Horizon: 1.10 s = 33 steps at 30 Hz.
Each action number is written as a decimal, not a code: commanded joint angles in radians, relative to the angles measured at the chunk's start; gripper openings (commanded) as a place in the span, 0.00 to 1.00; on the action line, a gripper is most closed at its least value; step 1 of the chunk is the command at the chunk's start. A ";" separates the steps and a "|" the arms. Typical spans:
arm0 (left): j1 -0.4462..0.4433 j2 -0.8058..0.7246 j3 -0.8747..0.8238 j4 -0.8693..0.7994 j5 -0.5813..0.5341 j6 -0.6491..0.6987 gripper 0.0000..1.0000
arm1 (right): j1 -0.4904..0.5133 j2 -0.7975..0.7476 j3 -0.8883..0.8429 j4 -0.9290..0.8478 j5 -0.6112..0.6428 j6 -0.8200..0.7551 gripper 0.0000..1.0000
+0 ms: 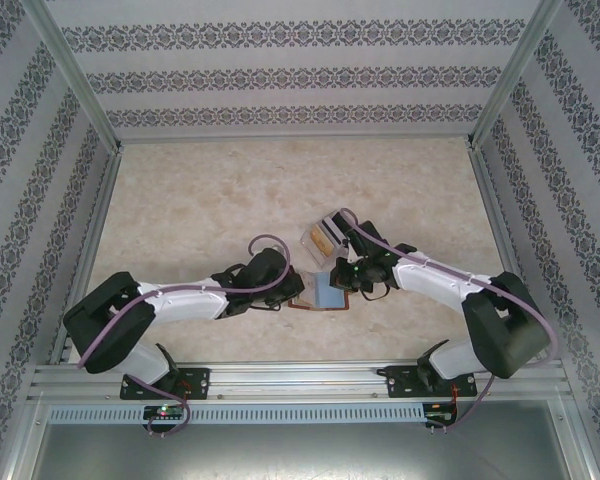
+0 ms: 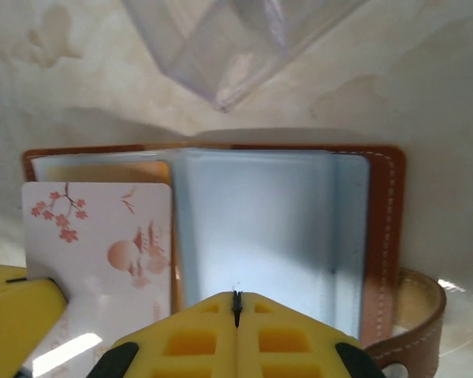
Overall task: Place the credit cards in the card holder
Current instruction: Insert the credit card into the card slot.
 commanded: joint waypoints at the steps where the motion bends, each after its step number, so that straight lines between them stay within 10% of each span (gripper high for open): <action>1: -0.010 0.034 -0.019 0.085 -0.047 0.037 0.00 | -0.001 0.021 -0.022 -0.026 0.064 -0.047 0.06; 33: -0.013 0.118 -0.106 0.414 -0.013 0.050 0.00 | -0.084 0.007 -0.045 -0.096 0.161 -0.098 0.10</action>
